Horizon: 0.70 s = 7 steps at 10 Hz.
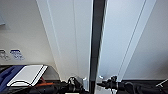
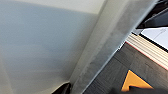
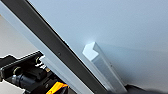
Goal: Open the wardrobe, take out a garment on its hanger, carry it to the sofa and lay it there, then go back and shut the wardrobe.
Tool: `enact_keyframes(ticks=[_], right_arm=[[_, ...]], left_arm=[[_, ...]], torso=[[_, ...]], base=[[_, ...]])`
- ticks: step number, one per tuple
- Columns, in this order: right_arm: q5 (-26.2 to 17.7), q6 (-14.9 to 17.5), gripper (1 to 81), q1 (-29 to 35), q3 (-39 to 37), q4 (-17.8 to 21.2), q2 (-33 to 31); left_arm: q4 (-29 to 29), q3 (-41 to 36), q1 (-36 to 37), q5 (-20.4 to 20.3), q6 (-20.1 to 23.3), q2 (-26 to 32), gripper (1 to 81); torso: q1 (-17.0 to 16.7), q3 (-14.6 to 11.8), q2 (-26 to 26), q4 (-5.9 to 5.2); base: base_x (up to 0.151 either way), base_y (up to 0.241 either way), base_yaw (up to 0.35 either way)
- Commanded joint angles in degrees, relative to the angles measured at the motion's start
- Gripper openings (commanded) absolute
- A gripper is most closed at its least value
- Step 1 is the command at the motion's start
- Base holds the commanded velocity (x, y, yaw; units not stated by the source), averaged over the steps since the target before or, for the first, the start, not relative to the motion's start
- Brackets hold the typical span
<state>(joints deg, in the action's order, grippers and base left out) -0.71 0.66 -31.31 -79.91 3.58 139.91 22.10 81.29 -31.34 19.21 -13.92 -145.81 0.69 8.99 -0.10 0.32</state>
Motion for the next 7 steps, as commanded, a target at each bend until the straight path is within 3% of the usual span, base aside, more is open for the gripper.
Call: enact_keyframes(ticks=[1,2,7], right_arm=[[-0.26,-0.75,81.1,4.19,12.94,-2.00,0.93],[-0.17,-0.75,81.1,3.57,14.52,-2.35,-0.04],[1.50,-0.83,81.1,1.63,17.34,-2.35,-3.30]], left_arm=[[-6.28,-16.77,2.47,-8.38,-0.32,-3.44,81.1],[-6.28,-18.26,1.94,-10.59,-0.40,-2.13,81.1],[-6.19,-22.31,0.27,-12.88,-0.32,2.10,81.1]], torso=[[0.00,0.00,0.00,0.00],[0.02,0.00,0.00,0.00],[0.06,0.00,0.00,0.00]], base=[[0.000,0.000,0.000],[0.000,0.000,0.000],[0.000,0.000,0.000]])
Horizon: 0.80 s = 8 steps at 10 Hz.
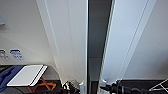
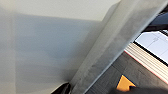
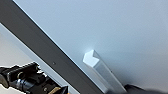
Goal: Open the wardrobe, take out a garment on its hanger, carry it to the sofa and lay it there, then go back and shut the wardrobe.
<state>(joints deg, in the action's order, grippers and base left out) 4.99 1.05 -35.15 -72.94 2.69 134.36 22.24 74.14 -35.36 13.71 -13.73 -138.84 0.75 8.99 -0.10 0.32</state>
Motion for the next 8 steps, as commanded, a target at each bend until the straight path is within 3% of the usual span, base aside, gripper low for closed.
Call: enact_keyframes(ticks=[1,8], right_arm=[[-4.19,-1.14,81.1,5.30,10.89,-1.46,1.47],[-4.19,-1.14,81.1,1.52,13.09,-2.61,-2.14]], left_arm=[[-6.33,-15.95,4.12,-7.47,-0.51,-4.18,81.1],[-5.89,-19.65,0.34,-7.47,-0.34,1.89,81.1]], torso=[[0.00,0.00,0.00,0.00],[0.05,0.00,0.02,0.00]], base=[[0.000,0.000,0.000],[0.000,0.000,0.000]])
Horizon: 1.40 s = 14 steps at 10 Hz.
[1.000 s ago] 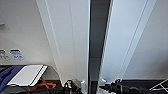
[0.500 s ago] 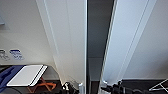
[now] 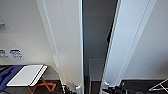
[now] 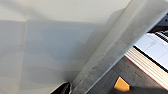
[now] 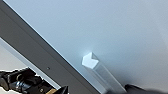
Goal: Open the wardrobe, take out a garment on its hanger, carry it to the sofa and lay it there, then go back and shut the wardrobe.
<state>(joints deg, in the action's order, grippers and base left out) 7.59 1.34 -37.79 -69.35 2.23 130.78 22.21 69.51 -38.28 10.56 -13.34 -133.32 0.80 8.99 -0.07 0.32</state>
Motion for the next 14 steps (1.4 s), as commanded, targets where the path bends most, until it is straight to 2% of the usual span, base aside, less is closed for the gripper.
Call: enact_keyframes(ticks=[1,2,5,6,8,11,14], right_arm=[[-6.80,-1.43,81.1,4.08,9.60,-2.06,1.26],[-6.80,-1.52,81.1,3.90,9.60,-2.14,0.83],[-6.80,-1.43,81.1,3.20,9.77,-2.14,0.04],[-6.80,-1.43,81.1,2.85,9.86,-2.31,-0.05],[-6.80,-1.43,81.1,2.05,10.12,-2.67,-0.23],[-6.80,-1.43,81.1,0.56,10.21,-3.02,-1.20],[-6.72,-1.34,81.1,-1.64,10.30,-3.55,-2.87]], left_arm=[[-5.86,-15.02,3.16,-4.32,-0.73,-3.54,81.1],[-5.86,-15.02,3.16,-4.32,-0.81,-3.54,81.1],[-5.86,-15.02,2.63,-4.32,-0.81,-3.37,81.1],[-5.86,-15.02,2.63,-4.32,-0.81,-3.28,81.1],[-5.86,-15.02,2.63,-4.32,-0.90,-3.19,81.1],[-5.78,-15.10,0.44,-4.23,-0.38,-2.75,81.1],[-5.69,-16.95,-3.16,-4.32,0.94,1.91,81.1]], torso=[[0.00,0.00,0.00,0.00],[0.00,0.00,0.00,0.00],[0.02,-3.58,0.00,0.00],[0.04,-1.97,0.02,0.00],[0.00,-3.10,0.00,0.00],[0.02,-3.10,0.00,0.00],[0.02,-3.12,0.00,0.00]], base=[[0.000,0.000,0.000],[0.000,0.000,0.000],[0.000,0.000,0.000],[0.000,0.000,0.000],[0.000,0.000,0.000],[0.000,0.000,0.000],[0.000,0.000,0.000]])
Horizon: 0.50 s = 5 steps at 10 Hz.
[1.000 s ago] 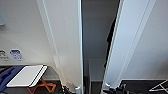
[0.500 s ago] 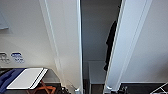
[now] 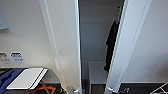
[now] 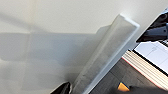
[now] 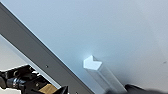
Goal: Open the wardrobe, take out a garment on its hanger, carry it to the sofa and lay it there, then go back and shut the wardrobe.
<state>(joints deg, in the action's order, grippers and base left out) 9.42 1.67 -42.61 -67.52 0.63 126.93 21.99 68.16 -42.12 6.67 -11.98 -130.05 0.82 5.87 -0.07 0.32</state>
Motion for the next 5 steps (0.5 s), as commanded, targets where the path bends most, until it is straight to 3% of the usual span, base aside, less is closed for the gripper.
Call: enact_keyframes(ticks=[1,5], right_arm=[[-8.02,-1.67,81.1,2.57,8.47,-2.04,0.20],[-5.91,-1.67,81.1,0.80,9.61,-2.22,-5.06]], left_arm=[[-5.47,-16.21,-0.46,-0.43,0.38,0.31,81.1],[-5.47,-17.35,-1.79,-1.38,1.17,3.47,81.1]], torso=[[0.00,0.00,0.00,0.00],[0.00,-0.05,0.00,0.00]], base=[[0.000,0.000,0.000],[0.000,0.000,0.000]])
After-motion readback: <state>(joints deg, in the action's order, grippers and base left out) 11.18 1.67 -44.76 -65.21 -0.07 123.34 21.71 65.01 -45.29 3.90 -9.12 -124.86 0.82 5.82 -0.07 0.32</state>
